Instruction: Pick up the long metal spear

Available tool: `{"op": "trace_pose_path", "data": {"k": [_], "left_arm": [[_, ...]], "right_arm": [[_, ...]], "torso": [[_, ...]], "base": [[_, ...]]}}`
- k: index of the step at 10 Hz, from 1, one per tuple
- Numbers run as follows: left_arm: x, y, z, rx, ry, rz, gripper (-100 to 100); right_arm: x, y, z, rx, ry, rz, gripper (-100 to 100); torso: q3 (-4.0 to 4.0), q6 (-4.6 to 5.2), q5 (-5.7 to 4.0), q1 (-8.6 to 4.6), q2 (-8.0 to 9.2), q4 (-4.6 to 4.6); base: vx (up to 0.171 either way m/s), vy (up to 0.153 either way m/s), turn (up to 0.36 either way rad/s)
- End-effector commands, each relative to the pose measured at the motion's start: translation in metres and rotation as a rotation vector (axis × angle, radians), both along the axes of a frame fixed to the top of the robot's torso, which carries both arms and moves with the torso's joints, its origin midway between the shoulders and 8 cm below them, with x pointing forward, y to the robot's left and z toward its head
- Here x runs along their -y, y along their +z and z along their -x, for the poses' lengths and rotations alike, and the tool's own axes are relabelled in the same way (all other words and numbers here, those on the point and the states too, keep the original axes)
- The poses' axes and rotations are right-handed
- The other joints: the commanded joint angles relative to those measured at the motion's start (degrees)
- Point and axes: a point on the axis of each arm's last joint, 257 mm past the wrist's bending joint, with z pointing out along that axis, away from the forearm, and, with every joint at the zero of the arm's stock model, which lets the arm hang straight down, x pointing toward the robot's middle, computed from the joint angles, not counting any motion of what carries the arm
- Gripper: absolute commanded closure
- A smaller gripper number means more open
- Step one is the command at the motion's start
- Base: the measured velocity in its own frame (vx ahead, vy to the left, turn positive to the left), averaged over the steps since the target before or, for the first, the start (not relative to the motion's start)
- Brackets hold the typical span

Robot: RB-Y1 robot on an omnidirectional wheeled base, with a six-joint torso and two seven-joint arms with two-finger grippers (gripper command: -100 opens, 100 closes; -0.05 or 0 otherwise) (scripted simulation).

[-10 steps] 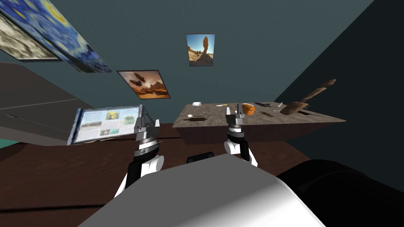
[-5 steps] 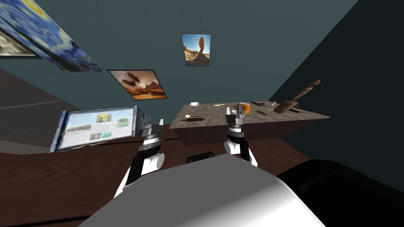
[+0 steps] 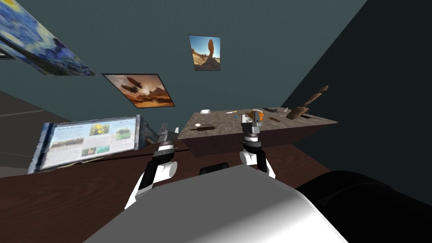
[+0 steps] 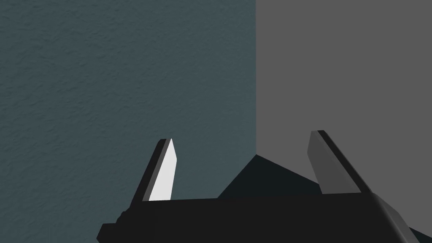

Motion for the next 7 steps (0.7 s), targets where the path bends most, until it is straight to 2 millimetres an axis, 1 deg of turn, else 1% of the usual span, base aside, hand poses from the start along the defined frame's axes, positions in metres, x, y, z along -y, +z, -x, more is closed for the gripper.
{"op": "trace_pose_path", "data": {"k": [1,2,4,5,7], "left_arm": [[-0.001,-0.005,-0.004,-0.026,-0.001,0.002,-100],[0.003,-0.006,-0.012,-0.045,-0.015,0.009,-100],[0.003,-0.013,-0.015,-0.075,-0.013,0.011,-100],[0.007,-0.015,-0.023,-0.097,-0.026,0.018,-100],[0.007,-0.022,-0.025,-0.127,-0.024,0.019,-100]], "right_arm": [[0.0,0.0,0.0,0.0,0.0,0.0,0],[0.0,0.0,0.0,0.0,0.0,0.0,0],[0.0,0.0,0.0,0.0,0.0,0.0,0],[0.0,0.0,0.0,0.0,0.0,0.0,0],[0.0,0.0,0.0,0.0,0.0,0.0,0]], "torso": [[0.0,0.0,0.0,0.0,0.0,0.0],[0.01,-0.01,0.01,0.07,0.01,0.0],[0.01,0.0,0.01,0.04,0.01,0.0],[0.01,-0.01,0.01,0.07,0.01,0.0],[0.0,0.0,0.0,0.01,0.0,0.0]], "base": [[-0.003,-0.012,0.021],[-0.002,-0.025,-0.113],[0.0,-0.019,-0.036],[0.001,-0.033,-0.11],[0.002,-0.021,-0.042]]}}
